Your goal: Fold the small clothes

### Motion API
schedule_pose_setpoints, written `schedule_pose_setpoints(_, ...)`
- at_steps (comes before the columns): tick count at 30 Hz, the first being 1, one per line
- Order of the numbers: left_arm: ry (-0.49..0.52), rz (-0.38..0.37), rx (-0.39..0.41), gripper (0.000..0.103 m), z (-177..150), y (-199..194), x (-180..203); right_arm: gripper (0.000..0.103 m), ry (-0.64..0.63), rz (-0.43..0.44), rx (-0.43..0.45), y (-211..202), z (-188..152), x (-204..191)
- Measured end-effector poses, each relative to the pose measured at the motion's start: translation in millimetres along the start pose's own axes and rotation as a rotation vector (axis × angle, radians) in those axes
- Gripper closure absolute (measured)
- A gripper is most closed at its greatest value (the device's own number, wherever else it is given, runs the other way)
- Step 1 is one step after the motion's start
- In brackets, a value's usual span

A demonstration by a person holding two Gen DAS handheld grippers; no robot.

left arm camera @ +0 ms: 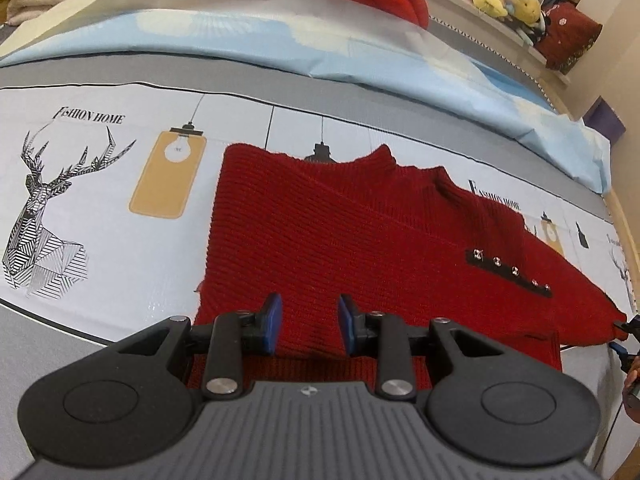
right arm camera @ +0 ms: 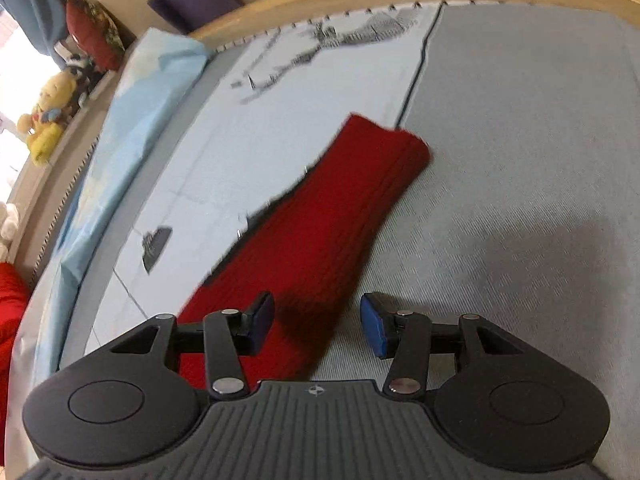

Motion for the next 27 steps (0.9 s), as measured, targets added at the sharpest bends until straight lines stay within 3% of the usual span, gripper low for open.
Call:
schedule_pose_setpoints(1,0.001,0.0,0.003,0.069,1,-1,-1,0.08,-0.006,0.012,0.017,0,0,-1)
schedule_pose_setpoints(2,0.0,0.001,0.004,0.069,1,-1,-3,0.087,-0.019,0.023,0.025,2,0,-3)
schedule_pose_setpoints(5,-0.01,0.004,0.006,0.069,3,-3,-8,0.092,-0.069,-0.003,0.074,2,4,-20)
schedule_pose_setpoints(8,-0.02,0.01,0.019,0.069,7,-7,-17,0.092,-0.258,-0.016,0.184,-22,-14,-71)
schedule_pose_setpoints(11,-0.057,0.009,0.035,0.069,13,-15,-30,0.093,-0.479,0.115,0.266,-59,-59,-145)
schedule_pose_setpoints(13,-0.074,0.006,0.048,0.069,17,-21,-37,0.092,-0.6,0.299,0.26,-92,-105,-190)
schedule_pose_setpoints(15,-0.092,-0.001,0.058,0.069,21,-27,-44,0.092,-0.68,0.536,0.163,-125,-162,-226)
schedule_pose_setpoints(17,-0.115,-0.009,0.064,0.069,24,-31,-50,0.092,-0.728,0.718,0.056,-150,-218,-247)
schedule_pose_setpoints(20,-0.15,-0.044,0.065,0.07,29,-35,-59,0.089,-0.76,0.853,-0.217,-157,-297,-259)
schedule_pose_setpoints(22,-0.176,-0.068,0.066,0.069,31,-38,-66,0.082,-0.832,0.77,-0.426,-146,-351,-257)
schedule_pose_setpoints(24,-0.206,-0.082,0.063,0.07,31,-38,-74,0.081,-0.829,0.655,-0.566,-140,-374,-249)
schedule_pose_setpoints(25,-0.219,-0.091,0.06,0.07,31,-38,-76,0.081,-0.803,0.613,-0.61,-139,-374,-245)
schedule_pose_setpoints(27,-0.24,-0.113,0.051,0.07,31,-36,-80,0.08,-0.755,0.536,-0.615,-143,-359,-240)
Point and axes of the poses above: each gripper's, at about its wrist camera, not at the fingertips, and y roughly the way its jaws point, x to its right, z to its top, the point moved 1 cm from there along y, roughly the way its jaws point, and after that the axes turned 6 degrees about y, right-handed, at the moved point
